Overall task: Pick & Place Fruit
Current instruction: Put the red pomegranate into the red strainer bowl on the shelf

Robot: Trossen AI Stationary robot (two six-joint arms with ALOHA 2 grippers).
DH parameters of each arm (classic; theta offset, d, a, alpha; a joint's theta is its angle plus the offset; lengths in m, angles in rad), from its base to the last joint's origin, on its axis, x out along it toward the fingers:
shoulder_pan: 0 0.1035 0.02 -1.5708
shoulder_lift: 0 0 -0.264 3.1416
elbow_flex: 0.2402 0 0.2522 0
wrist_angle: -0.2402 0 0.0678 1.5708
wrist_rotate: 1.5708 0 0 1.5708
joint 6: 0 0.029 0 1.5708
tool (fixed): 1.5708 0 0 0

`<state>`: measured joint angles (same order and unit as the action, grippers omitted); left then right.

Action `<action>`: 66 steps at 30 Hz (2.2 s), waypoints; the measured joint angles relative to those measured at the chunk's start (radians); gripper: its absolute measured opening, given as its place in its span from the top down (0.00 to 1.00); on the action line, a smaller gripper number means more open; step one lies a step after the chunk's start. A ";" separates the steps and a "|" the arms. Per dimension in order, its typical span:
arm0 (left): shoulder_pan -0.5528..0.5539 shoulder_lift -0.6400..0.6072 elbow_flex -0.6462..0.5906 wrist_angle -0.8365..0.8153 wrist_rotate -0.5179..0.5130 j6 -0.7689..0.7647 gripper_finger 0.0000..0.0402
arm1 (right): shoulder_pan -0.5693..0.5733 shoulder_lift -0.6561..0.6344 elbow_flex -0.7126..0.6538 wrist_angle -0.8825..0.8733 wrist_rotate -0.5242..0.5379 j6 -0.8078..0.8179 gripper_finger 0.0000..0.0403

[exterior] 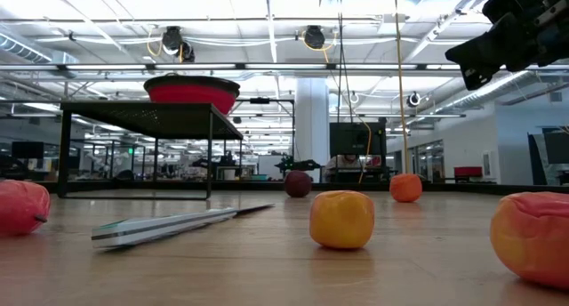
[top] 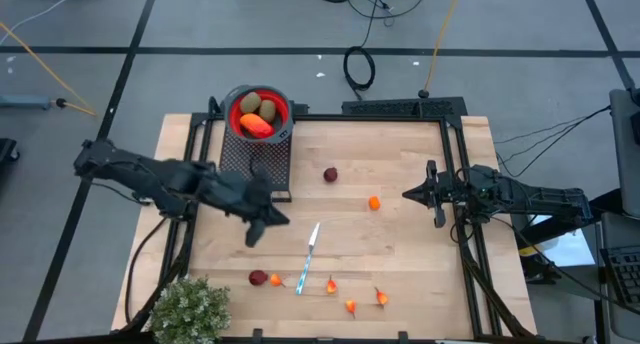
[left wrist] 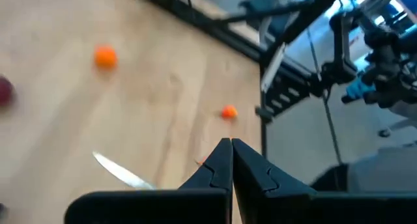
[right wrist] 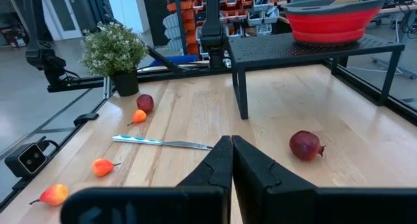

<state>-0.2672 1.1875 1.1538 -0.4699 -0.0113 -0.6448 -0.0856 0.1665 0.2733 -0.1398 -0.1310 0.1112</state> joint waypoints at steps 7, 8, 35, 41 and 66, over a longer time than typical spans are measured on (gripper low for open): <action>-0.113 0.107 0.000 -0.002 0.010 -0.243 1.00 | 0.000 0.000 0.000 0.000 0.000 0.000 1.00; -0.130 0.120 0.000 -0.006 0.010 -0.283 0.99 | 0.000 0.000 0.000 0.000 0.000 0.000 1.00; -0.355 0.332 0.000 -0.301 -0.043 -1.080 1.00 | 0.000 0.000 0.000 -0.007 0.000 0.000 1.00; -0.367 0.332 0.000 -0.368 -0.012 -1.122 1.00 | 0.000 0.000 0.000 -0.007 0.000 0.000 1.00; -0.376 0.332 0.000 -0.318 0.024 -1.236 1.00 | 0.000 0.000 0.000 -0.007 0.000 0.000 1.00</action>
<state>-0.6434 1.5192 1.1538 -0.7876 0.0127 -1.8807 -0.0855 0.1669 0.2733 -0.1471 -0.1314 0.1112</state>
